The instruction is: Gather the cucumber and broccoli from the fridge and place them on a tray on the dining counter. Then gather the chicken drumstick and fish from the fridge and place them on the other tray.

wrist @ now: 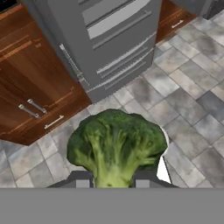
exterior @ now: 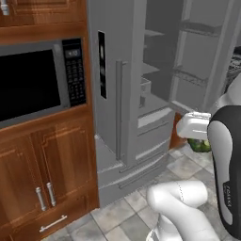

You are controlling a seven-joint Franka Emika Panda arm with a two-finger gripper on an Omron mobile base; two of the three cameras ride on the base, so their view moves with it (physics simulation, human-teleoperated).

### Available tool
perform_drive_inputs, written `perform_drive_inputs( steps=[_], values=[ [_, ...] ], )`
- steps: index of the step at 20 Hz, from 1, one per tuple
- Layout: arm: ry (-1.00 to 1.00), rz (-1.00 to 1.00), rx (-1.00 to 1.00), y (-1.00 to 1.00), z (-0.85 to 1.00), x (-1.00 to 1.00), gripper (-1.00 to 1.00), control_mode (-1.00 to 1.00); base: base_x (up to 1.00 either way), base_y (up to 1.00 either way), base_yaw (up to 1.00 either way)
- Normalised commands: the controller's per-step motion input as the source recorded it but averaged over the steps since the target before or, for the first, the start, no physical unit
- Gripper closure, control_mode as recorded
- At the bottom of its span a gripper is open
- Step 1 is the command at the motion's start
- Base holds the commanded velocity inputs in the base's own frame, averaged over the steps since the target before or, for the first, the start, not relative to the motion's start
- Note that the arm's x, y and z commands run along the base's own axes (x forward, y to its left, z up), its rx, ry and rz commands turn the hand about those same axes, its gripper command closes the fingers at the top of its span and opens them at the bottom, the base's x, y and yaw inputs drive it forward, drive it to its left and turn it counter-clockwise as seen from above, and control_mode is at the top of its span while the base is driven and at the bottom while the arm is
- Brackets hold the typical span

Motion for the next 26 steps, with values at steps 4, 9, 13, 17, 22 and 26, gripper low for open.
perform_drive_inputs(
  steps=[4,9,13,17,22,26],
  values=[
    [0.00,0.00,0.00,0.00,0.00,0.00,1.00,1.00,-0.77,0.73,-0.39],
    [0.00,0.00,0.00,0.00,0.00,0.00,1.00,1.00,-0.87,0.70,-0.36],
    [0.00,0.00,0.00,0.00,0.00,0.00,1.00,1.00,-0.97,0.55,-0.32],
    [0.00,0.00,0.00,0.00,0.00,0.00,1.00,1.00,-1.00,0.31,-0.24],
    [0.00,0.00,0.00,0.00,0.00,0.00,1.00,1.00,-1.00,0.19,-0.23],
    [0.00,0.00,0.00,0.00,0.00,0.00,1.00,1.00,-1.00,0.03,-0.22]
  ],
)
